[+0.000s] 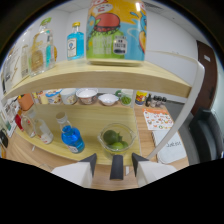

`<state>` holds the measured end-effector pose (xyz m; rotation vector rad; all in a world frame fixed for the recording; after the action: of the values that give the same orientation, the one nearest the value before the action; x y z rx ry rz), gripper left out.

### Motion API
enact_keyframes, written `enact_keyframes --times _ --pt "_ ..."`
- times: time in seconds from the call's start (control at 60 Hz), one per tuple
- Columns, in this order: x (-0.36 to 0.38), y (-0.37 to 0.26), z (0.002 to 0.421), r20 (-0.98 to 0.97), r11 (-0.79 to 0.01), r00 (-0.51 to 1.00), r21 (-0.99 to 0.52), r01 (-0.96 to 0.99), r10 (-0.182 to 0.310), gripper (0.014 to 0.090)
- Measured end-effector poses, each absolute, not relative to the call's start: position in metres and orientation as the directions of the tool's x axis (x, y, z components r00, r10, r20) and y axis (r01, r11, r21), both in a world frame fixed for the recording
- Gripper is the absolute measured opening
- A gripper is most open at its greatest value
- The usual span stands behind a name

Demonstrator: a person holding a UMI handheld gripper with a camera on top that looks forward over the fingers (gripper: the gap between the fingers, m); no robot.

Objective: Make me a cup of Mojito.

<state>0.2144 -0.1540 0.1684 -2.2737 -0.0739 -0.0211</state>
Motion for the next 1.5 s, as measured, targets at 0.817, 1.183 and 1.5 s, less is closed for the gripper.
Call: enact_keyframes --times 0.817,1.183,1.5 --pt "0.197 -0.206 0.206 0.048 -0.628 0.999 -0.778 0.037 -0.001 0.0165" --pt "0.128 -0.264 0.147 0.053 -0.684 0.999 -0.729 0.034 -0.006 0.0163" --pt "0.13 -0.262 0.158 0.391 -0.637 0.92 -0.705 0.311 0.016 0.0161"
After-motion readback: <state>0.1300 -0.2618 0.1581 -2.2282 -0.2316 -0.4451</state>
